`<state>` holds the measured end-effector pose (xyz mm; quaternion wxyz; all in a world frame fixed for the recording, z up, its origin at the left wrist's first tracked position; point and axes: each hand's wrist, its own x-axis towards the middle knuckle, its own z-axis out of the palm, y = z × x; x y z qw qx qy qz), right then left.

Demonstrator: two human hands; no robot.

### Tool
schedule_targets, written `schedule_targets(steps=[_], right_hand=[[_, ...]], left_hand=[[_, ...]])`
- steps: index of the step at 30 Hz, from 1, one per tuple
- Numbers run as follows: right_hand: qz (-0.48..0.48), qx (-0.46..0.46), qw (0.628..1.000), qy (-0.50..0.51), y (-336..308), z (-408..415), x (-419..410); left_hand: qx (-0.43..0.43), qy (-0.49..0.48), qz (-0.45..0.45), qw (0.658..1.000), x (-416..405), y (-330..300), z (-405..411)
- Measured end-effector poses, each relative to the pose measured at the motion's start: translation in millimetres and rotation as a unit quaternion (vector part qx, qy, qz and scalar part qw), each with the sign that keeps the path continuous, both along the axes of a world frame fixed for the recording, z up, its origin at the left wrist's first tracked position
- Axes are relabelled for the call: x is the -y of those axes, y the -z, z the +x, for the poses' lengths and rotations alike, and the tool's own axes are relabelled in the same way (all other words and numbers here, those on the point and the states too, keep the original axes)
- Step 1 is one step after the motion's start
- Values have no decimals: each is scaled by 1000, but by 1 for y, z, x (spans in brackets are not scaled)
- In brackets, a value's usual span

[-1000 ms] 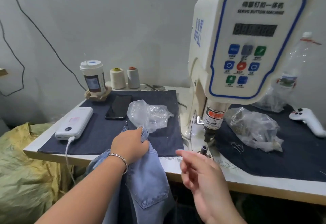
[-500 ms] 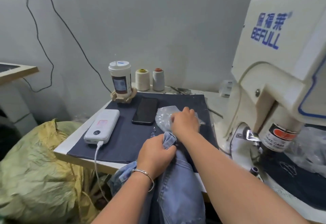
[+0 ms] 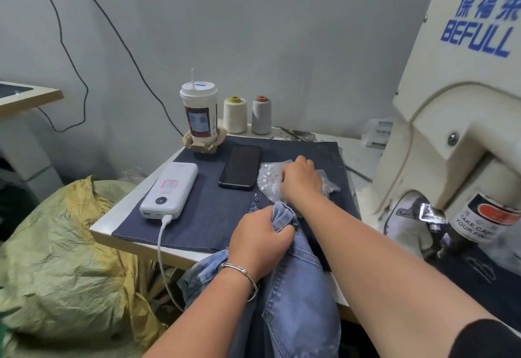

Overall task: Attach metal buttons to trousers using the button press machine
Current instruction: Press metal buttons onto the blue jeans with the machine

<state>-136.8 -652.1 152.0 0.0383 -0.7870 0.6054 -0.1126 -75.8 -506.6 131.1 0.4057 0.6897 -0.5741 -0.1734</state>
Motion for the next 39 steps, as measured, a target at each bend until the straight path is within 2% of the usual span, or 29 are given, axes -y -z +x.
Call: schedule_targets(steps=[10, 18, 24, 31, 34, 36, 39], right_hand=[[-21, -4, 1000, -14, -6, -8, -7], [3, -34, 999, -27, -8, -8, -5], [-33, -45, 998, -41, -5, -9, -5], [-34, 48, 997, -47, -7, -16, -13], [-70, 148, 986, -39, -12, -24, -21], [-105, 259, 960, -16, -19, -30, -36], [-113, 439, 891, -2, -26, -41, -81]], left_hand=[[-2, -6, 2, 1000, -1, -1, -1], [-7, -4, -1, 1000, -1, -1, -1], [-1, -2, -3, 1000, -1, 2, 0], [4, -5, -8, 1000, 0, 2, -1], [0, -8, -5, 1000, -1, 1, -1], [-2, -16, -5, 1000, 0, -1, -2], [-3, -23, 1, 1000, -1, -2, -3]])
